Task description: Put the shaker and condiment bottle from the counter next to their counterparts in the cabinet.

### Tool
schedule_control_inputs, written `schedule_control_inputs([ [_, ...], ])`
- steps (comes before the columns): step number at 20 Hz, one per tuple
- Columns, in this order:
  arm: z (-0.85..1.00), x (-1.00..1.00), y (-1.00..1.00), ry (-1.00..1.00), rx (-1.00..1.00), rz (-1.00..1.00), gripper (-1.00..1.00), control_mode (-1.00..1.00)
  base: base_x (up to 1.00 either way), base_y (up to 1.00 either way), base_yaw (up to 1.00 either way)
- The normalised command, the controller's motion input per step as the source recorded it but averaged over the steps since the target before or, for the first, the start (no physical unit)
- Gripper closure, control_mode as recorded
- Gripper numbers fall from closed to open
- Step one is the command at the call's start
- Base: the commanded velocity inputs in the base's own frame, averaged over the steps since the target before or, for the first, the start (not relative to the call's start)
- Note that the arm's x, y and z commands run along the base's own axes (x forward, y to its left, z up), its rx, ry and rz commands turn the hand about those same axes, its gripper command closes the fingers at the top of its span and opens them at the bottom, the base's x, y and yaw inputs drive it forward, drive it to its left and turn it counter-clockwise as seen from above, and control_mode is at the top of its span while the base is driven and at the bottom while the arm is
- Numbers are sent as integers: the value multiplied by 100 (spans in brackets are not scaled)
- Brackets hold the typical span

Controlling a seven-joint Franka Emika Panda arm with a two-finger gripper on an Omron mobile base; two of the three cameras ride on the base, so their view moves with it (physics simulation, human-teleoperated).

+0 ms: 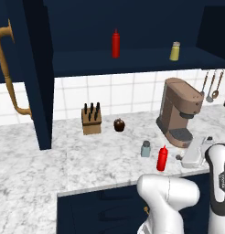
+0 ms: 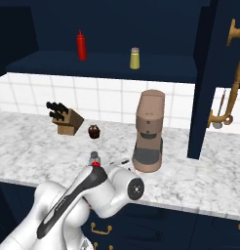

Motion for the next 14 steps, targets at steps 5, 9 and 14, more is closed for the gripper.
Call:
schedule_control_inputs([
  [5, -36, 15, -7, 0, 0, 31, -100, -100, 0, 0, 0],
  [9, -4, 7, -2, 0, 0, 12, -100, -100, 0, 0, 0],
  [14, 0, 4, 0, 0, 0, 0, -100, -100, 0, 0, 0],
])
